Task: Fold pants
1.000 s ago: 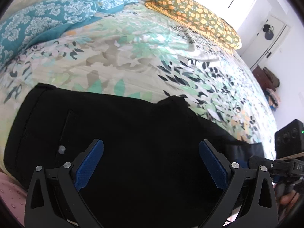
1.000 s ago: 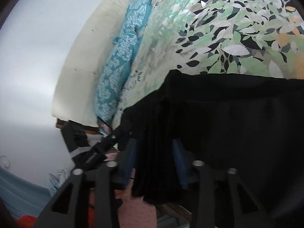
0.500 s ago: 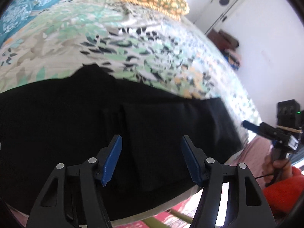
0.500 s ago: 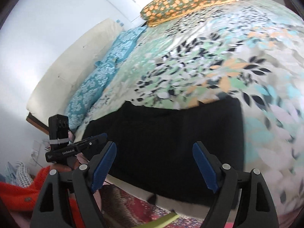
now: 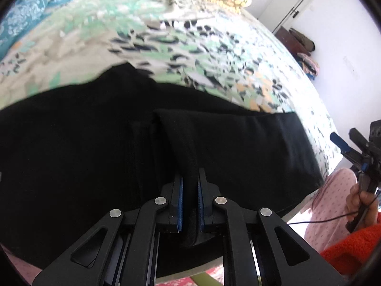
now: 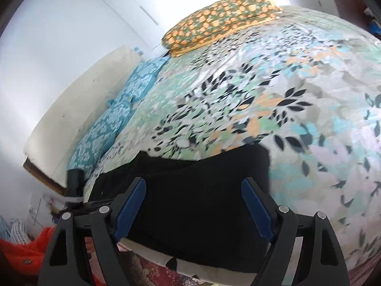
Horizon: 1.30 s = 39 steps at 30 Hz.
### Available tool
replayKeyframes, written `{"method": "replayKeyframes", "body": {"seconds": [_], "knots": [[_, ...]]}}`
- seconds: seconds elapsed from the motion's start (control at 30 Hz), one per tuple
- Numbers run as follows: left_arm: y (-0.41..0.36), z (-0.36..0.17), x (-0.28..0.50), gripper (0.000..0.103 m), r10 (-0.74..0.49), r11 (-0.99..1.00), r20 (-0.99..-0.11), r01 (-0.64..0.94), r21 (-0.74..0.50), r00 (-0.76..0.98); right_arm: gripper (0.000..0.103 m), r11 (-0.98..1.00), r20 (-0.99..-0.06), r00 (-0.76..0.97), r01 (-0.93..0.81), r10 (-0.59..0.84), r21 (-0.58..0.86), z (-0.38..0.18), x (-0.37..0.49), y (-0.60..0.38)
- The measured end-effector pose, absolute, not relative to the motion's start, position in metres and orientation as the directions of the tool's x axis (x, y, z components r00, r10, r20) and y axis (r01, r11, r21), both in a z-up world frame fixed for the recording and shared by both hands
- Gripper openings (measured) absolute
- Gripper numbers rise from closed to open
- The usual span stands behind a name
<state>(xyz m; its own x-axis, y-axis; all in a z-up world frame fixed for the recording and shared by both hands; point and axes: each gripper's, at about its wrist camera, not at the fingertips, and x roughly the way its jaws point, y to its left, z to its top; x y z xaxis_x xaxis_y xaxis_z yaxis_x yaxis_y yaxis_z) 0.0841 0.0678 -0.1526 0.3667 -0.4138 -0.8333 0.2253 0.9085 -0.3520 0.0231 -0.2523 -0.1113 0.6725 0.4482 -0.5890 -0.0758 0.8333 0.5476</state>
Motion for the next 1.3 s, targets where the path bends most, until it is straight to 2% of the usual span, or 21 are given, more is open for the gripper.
{"method": "replayKeyframes", "body": {"seconds": [0.13, 0.2, 0.27, 0.3, 0.37, 0.43, 0.47, 0.6, 0.73, 0.77, 0.93, 1.03, 1.1, 1.17, 1.23, 1.3], "knots": [[0.076, -0.162, 0.087, 0.009, -0.380, 0.923, -0.859, 0.208, -0.325, 0.344, 0.082, 0.833, -0.625, 0.591, -0.155, 0.509, 0.531, -0.120, 0.034, -0.234], [0.073, -0.176, 0.090, 0.011, -0.369, 0.926, -0.877, 0.203, -0.319, 0.307, 0.082, 0.839, -0.714, 0.455, -0.173, 0.532, 0.516, -0.153, 0.044, -0.211], [0.071, -0.177, 0.089, 0.016, -0.351, 0.931, -0.885, 0.213, -0.296, 0.306, 0.083, 0.889, -0.832, 0.313, -0.144, 0.458, 0.435, -0.191, 0.051, -0.193], [0.072, -0.174, 0.088, 0.017, -0.356, 0.929, -0.882, 0.217, -0.299, 0.308, 0.082, 0.898, -0.831, 0.341, -0.159, 0.439, 0.410, -0.187, 0.048, -0.191], [0.080, -0.167, 0.084, 0.030, -0.356, 0.931, -0.877, 0.207, -0.301, 0.324, 0.082, 0.872, -0.795, 0.358, -0.173, 0.489, 0.458, -0.167, 0.049, -0.194], [0.089, -0.158, 0.081, 0.067, -0.343, 0.938, -0.865, 0.172, -0.300, 0.365, 0.082, 0.834, -0.726, 0.419, -0.187, 0.545, 0.519, -0.143, 0.051, -0.205], [0.097, -0.152, 0.080, 0.071, -0.342, 0.940, -0.851, 0.148, -0.308, 0.399, 0.082, 0.826, -0.705, 0.442, -0.191, 0.555, 0.531, -0.133, 0.056, -0.210], [0.114, -0.139, 0.087, 0.072, -0.360, 0.928, -0.804, 0.098, -0.358, 0.474, 0.082, 0.786, -0.667, 0.466, -0.110, 0.582, 0.609, -0.129, 0.102, -0.237], [0.111, -0.139, 0.088, 0.072, -0.351, 0.932, -0.799, 0.100, -0.349, 0.488, 0.082, 0.742, -0.731, 0.348, 0.130, 0.587, 0.658, -0.198, 0.146, -0.260], [0.111, -0.138, 0.087, 0.072, -0.341, 0.936, -0.802, 0.102, -0.336, 0.490, 0.078, 0.733, -0.728, 0.354, 0.150, 0.587, 0.664, -0.204, 0.146, -0.262], [0.108, -0.126, 0.078, 0.072, -0.383, 0.921, -0.757, 0.156, -0.357, 0.530, 0.078, 0.690, -0.635, 0.467, 0.072, 0.615, 0.721, -0.160, 0.115, -0.269], [0.092, -0.123, 0.080, 0.074, -0.462, 0.886, -0.722, 0.231, -0.402, 0.515, 0.081, 0.625, -0.589, 0.425, 0.067, 0.687, 0.778, -0.147, 0.084, -0.265], [0.079, -0.130, 0.083, 0.074, -0.493, 0.870, -0.738, 0.258, -0.420, 0.461, 0.083, 0.597, -0.587, 0.356, 0.094, 0.727, 0.797, -0.152, 0.067, -0.258], [0.065, -0.146, 0.086, 0.074, -0.479, 0.876, -0.785, 0.267, -0.402, 0.392, 0.083, 0.619, -0.631, 0.305, 0.147, 0.713, 0.771, -0.170, 0.050, -0.251], [0.051, -0.167, 0.089, 0.074, -0.399, 0.909, -0.857, 0.259, -0.325, 0.325, 0.083, 0.651, -0.680, 0.267, 0.199, 0.683, 0.733, -0.195, 0.041, -0.251], [0.046, -0.180, 0.088, 0.074, -0.332, 0.930, -0.891, 0.265, -0.254, 0.311, 0.082, 0.616, -0.646, 0.320, 0.203, 0.693, 0.761, -0.206, 0.036, -0.254]]}}
